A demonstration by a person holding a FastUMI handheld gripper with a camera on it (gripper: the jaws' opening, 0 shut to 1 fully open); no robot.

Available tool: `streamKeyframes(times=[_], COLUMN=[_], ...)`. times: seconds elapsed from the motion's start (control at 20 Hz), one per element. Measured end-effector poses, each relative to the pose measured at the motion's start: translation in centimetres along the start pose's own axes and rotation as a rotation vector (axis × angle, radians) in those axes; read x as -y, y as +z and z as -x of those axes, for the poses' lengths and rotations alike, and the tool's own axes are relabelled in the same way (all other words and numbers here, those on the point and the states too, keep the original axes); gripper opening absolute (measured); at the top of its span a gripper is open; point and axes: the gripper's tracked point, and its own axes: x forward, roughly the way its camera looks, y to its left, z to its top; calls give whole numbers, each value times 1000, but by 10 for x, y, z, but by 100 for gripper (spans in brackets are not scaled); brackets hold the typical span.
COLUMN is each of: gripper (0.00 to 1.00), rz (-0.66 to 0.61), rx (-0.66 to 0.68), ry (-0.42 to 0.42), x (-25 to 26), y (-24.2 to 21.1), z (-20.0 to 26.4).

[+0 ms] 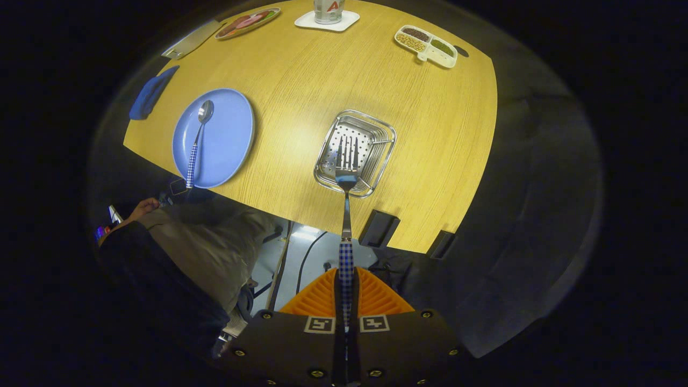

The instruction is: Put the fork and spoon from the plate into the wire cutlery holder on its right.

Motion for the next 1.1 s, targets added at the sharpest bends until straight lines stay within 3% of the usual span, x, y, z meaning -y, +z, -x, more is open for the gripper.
streamKeyframes(times=[0.1, 0.25, 0.45, 0.65, 1.1], gripper=[2, 2, 2, 2, 2], rz=[17, 49, 50, 41, -1], rx=[-47, -87, -147, -239, -311], ry=[23, -28, -27, -2, 26], x=[3, 18, 23, 21, 24], y=[2, 13, 26, 37, 69], z=[-2, -3, -8, -21, -44])
